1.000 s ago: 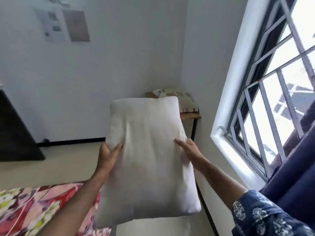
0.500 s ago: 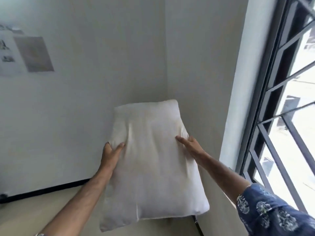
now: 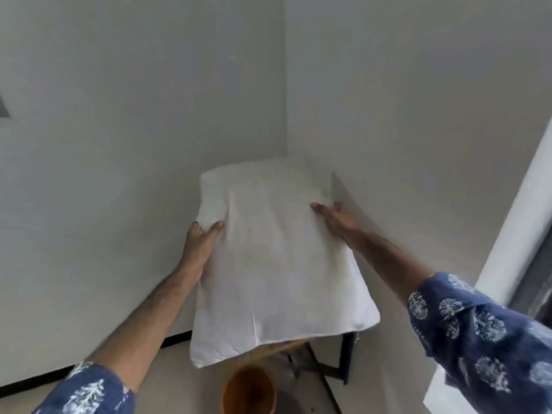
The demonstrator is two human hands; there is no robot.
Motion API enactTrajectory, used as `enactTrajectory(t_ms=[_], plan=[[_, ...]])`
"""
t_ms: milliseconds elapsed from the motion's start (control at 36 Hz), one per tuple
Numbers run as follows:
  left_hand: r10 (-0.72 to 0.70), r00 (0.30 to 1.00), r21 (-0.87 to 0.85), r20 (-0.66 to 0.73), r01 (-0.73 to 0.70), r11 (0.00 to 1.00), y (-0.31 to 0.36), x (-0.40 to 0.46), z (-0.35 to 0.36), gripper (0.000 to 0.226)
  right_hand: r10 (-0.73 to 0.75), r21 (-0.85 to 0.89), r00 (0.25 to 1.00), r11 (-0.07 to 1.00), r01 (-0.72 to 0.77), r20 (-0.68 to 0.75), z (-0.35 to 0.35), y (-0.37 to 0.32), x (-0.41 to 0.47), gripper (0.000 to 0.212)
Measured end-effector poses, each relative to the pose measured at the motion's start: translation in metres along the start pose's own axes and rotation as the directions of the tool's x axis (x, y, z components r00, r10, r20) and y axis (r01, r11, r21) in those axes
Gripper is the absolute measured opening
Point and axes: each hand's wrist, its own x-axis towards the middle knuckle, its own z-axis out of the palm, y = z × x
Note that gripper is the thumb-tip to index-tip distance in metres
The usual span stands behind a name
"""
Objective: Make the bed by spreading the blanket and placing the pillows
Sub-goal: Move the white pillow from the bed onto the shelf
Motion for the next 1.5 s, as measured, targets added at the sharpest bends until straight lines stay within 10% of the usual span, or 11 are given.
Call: enactTrajectory(t_ms=[139,389,611,861,1167,1500], plan=[[-0.037,0.998,0.003,0.053,0.037,0.999,-0.013,0.096,0.028,0.035,0.031,-0.053,0.999,0.998,-0.032,-0.015,0.026,-0.009,0.101,0.068],[-0.140,0.973,0.060,0.182,0.131,0.990,-0.060,0.218,0.089,0.083,-0.046,-0.385,0.998,0.923,0.026,-0.043,0.047,-0.012,0.235,0.051],[-0.261,0.936,0.249,0.236,0.201,0.947,-0.111,0.257,0.137,0.094,-0.130,-0.876,0.986,0.459,0.149,0.100,0.078,0.037,0.294,0.063],[-0.279,0.947,0.523,0.159,0.159,0.838,-0.165,0.242,0.188,0.105,0.104,-0.771,0.944,0.608,0.188,0.312,0.117,0.166,0.296,0.119],[0.035,0.932,0.757,0.360,-0.313,0.574,-0.187,0.236,0.190,0.074,-0.019,-0.773,0.952,0.580,0.259,0.305,0.130,0.178,0.305,0.092],[-0.040,0.943,0.906,0.330,-0.304,0.296,-0.162,0.196,0.138,0.070,-0.099,-0.669,0.823,0.532,0.519,0.560,0.181,0.118,0.293,0.081]])
